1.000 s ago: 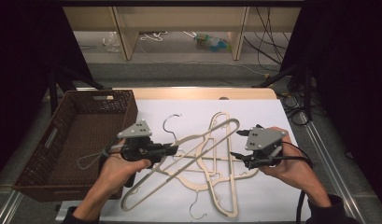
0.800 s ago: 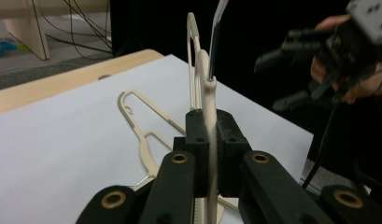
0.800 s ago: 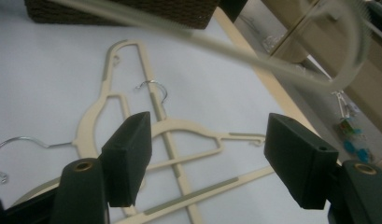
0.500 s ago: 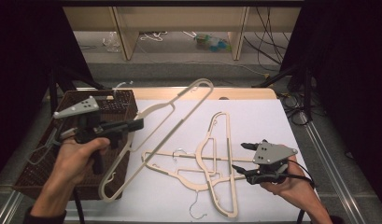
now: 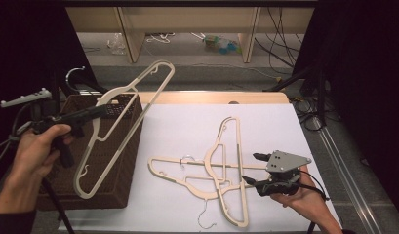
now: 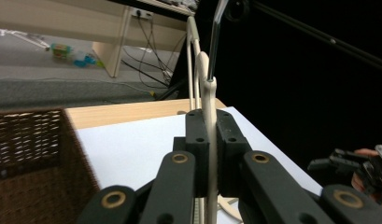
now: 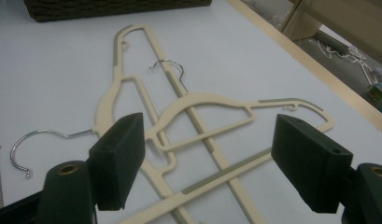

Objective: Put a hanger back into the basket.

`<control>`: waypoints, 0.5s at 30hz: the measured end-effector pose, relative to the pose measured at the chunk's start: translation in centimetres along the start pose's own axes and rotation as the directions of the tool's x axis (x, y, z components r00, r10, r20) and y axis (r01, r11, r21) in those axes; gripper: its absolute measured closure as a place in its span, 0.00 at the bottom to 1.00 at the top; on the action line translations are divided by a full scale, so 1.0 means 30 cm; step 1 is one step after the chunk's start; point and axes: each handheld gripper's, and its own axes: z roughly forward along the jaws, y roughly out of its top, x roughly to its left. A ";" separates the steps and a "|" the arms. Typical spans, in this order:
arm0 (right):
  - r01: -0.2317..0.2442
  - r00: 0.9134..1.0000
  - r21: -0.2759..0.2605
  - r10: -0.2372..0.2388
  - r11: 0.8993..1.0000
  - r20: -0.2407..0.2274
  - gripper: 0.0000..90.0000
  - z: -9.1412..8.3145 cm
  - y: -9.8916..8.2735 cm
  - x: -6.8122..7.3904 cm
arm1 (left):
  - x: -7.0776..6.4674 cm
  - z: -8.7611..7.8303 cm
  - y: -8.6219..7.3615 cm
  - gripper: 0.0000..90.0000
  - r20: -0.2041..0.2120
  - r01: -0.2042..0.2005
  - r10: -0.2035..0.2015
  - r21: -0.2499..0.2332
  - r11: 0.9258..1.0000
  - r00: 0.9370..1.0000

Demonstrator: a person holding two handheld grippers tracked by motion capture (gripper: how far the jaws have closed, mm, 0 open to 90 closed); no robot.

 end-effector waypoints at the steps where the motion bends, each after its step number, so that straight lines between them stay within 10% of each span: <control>1: 0.003 1.000 0.006 -0.003 1.000 -0.005 0.30 0.002 -0.001 0.000 | 0.015 -0.009 0.003 0.95 -0.013 -0.003 0.003 -0.001 1.000 1.000; 15: -0.026 1.000 0.003 0.026 1.000 -0.016 0.29 0.015 -0.010 0.000 | 0.223 -0.084 -0.007 0.95 -0.114 0.047 -0.047 -0.003 0.999 0.992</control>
